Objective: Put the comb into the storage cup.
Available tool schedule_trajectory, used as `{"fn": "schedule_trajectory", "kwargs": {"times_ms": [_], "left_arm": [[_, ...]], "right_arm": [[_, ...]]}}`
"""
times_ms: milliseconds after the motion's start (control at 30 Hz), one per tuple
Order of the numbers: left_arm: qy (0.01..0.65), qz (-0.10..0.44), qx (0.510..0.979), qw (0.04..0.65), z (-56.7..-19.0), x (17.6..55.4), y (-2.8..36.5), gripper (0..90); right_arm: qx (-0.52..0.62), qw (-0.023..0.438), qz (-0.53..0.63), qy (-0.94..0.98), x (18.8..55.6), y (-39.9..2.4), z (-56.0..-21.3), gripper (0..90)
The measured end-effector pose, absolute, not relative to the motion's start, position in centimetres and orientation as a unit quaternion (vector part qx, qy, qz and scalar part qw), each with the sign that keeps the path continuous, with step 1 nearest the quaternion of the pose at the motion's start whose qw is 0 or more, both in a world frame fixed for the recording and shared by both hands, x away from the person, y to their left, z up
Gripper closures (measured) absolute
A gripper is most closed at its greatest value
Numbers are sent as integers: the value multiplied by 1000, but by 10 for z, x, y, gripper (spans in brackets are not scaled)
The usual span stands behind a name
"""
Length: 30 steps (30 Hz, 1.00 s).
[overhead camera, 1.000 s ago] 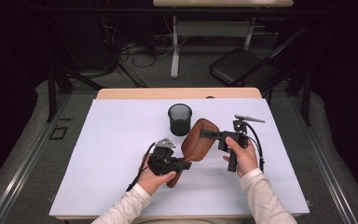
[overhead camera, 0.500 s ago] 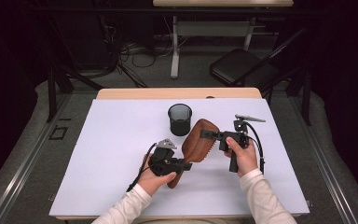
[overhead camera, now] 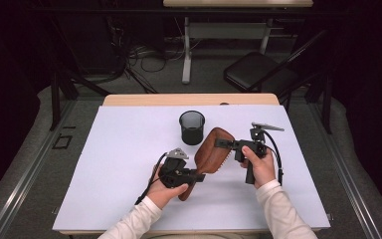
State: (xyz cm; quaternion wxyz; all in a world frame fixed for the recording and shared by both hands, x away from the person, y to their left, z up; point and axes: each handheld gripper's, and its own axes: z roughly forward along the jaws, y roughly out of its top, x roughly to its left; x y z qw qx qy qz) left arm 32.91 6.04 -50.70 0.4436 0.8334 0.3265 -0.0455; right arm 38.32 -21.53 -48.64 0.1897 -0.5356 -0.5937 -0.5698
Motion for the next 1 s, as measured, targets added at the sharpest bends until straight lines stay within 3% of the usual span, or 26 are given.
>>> {"fn": "schedule_trajectory", "kwargs": {"times_ms": [700,1000], "left_arm": [[330,-45,832,444,-508,330,61,687],[333,-47,828,450,-508,331,61,603]], "right_arm": [[-539,204,-568,-587,383,-217,-486,512],[-539,211,-569,-584,384,-219,-486,512]]}}
